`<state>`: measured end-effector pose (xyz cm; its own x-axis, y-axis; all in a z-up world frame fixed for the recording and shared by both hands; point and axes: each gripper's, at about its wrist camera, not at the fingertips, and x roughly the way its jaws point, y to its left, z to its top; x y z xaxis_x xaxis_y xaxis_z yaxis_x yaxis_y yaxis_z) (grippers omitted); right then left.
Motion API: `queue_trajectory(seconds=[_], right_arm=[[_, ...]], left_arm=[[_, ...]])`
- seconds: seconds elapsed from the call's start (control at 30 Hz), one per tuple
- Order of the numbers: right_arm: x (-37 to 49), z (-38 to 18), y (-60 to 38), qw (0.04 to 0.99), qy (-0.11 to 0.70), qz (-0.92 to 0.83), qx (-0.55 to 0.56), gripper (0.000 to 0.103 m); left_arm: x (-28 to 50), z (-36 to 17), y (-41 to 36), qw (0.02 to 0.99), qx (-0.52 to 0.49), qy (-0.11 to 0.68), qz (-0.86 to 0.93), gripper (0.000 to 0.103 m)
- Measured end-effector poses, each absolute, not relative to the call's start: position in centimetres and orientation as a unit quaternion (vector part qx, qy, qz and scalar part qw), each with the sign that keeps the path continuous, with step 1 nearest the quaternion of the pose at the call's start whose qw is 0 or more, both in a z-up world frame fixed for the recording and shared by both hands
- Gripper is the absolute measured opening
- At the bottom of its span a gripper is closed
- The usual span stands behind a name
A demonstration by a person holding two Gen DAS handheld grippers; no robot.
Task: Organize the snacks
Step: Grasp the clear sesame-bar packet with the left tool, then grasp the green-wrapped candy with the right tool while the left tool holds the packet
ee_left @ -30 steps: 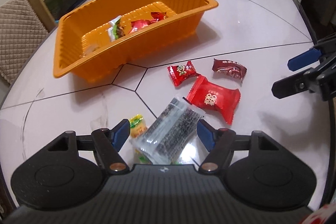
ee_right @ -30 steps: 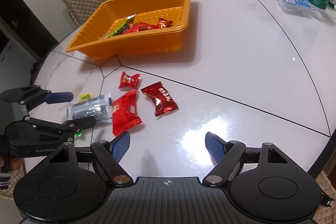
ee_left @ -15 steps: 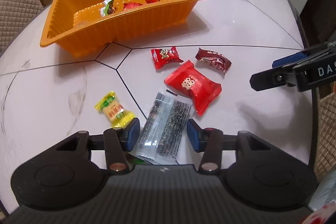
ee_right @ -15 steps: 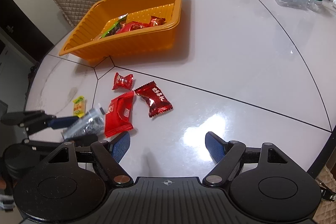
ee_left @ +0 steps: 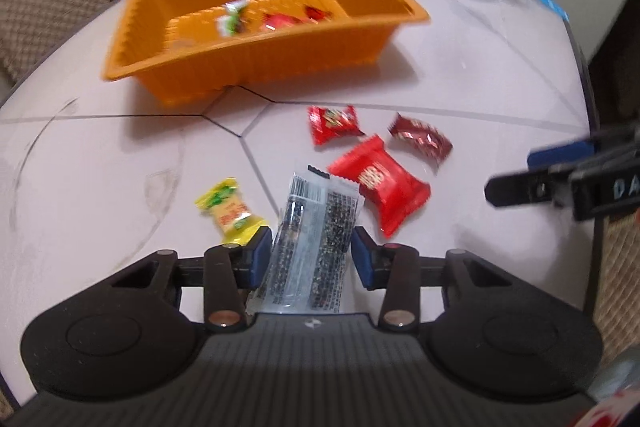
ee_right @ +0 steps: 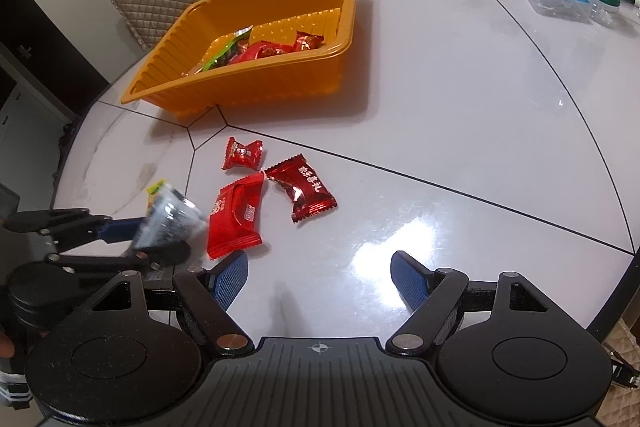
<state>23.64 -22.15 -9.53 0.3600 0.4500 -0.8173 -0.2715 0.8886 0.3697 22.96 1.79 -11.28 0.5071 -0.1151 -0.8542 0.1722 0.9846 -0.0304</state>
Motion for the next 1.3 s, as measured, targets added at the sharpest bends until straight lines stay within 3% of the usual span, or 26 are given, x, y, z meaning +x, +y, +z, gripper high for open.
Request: queue_trajectory(seconds=[0.23,0.67,0.77,0.93,1.0,1.3], right_arm=[[23.1,-9.1,-21.0,0.819,0.512,0.247,0.077,0.078],[21.1,-8.2,-14.9,0.816,0.46,0.35,0.025,0.077],[21.1,-8.5,-12.8,0.81,0.456,0.369,0.012,0.063],[21.0,-9.2,-9.5,0.801,0.454,0.389,-0.01,0.056],[20.8,-9.6,-8.4,0.799,0.456,0.391,-0.022,0.048],[20.5,-10.9,-4.9,0.796,0.46,0.39,-0.054,0.04]], left_arm=[[20.4,-8.6,5.7,0.884,-0.042,0.465,-0.025,0.039],[15.8,-8.1,10.0,0.882,-0.084,0.46,0.064,0.039],[15.4,-8.3,10.5,0.88,-0.092,0.461,0.07,0.039],[15.2,-8.7,11.5,0.876,-0.106,0.465,0.077,0.039],[15.2,-8.8,11.8,0.874,-0.109,0.467,0.081,0.039],[15.3,-9.5,13.4,0.867,-0.125,0.474,0.094,0.039]])
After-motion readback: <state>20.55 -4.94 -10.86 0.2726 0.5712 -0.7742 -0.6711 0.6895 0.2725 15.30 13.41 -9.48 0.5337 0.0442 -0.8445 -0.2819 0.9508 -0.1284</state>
